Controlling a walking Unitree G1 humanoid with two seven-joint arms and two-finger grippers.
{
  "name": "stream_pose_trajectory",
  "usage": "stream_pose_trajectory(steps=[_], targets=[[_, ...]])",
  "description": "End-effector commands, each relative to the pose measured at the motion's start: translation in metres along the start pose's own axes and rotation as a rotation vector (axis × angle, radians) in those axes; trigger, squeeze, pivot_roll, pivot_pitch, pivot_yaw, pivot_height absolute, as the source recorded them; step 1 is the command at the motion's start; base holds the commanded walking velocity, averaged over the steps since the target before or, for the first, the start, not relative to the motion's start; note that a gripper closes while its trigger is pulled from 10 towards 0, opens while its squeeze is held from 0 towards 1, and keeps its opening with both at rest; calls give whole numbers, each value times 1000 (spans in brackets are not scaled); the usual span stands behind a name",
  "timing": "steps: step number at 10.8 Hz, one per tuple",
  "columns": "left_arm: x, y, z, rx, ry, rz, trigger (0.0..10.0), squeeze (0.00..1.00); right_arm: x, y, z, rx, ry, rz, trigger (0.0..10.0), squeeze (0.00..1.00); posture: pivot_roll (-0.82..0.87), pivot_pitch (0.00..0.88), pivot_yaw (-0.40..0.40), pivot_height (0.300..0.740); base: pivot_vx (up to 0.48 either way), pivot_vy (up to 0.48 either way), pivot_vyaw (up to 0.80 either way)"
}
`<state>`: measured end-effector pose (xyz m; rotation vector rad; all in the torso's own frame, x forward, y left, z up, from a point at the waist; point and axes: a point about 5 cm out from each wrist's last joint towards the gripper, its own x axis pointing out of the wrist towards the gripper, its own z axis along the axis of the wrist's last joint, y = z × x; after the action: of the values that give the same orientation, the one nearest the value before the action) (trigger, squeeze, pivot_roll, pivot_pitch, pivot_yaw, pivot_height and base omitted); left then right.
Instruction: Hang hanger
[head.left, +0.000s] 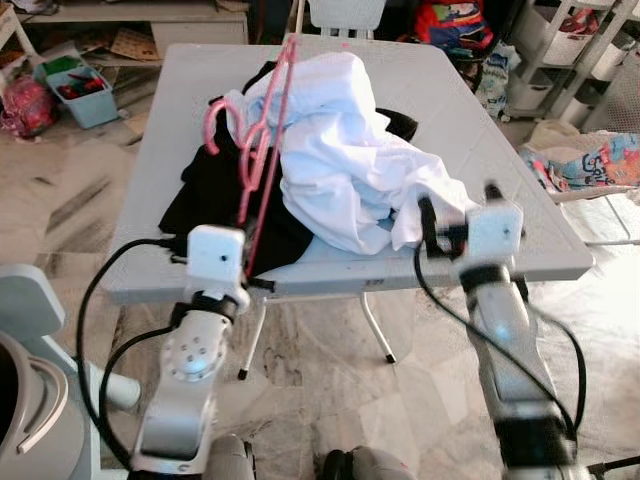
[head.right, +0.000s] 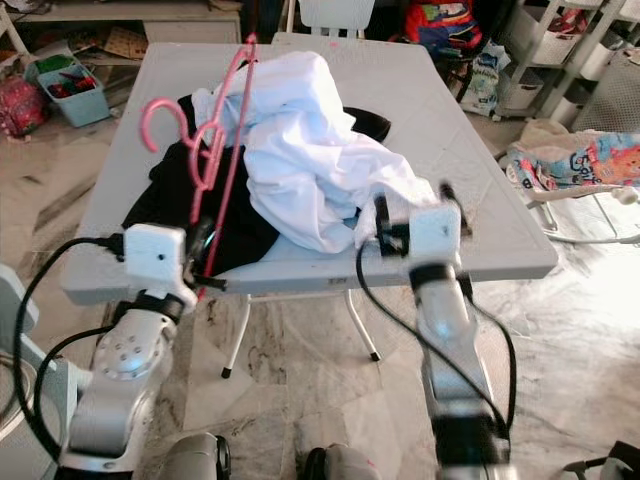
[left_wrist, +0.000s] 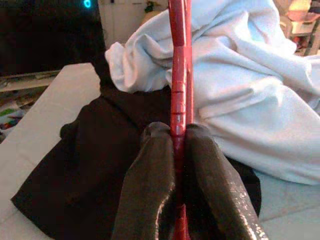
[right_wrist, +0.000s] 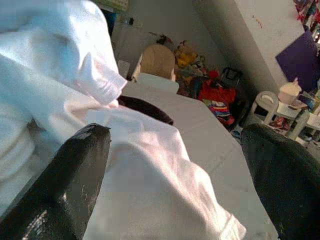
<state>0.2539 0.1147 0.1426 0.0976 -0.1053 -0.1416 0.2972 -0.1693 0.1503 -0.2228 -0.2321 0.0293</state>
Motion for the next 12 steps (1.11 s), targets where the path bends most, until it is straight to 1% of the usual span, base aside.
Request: stream_pose_trajectory(steps=[1,2,3,5,12], targets=[[0,0,1,5,-7,9,10000,0,1,-1,1,-10,12,10,10000,1000,41,72,-67,740,0,0,0],[-1,2,1,9,-6,12,10000,0,1,1,0,-1,19,36,10000,541,44,74,-70,740,-270,0,0],[-1,2,0,15,-4,9,10000,0,-1,3,-3,-6,29,48,10000,16,43,72,-68,740,-266,0,0],[0,2,0,20,-3,4,10000,0,-3,4,-7,-4,49,54,10000,0,43,69,-64,740,-274,0,0],[1,0,-1,23,-1,-4,10000,0,2,7,-9,-8,65,73,10000,0,47,65,-65,740,-302,0,0]])
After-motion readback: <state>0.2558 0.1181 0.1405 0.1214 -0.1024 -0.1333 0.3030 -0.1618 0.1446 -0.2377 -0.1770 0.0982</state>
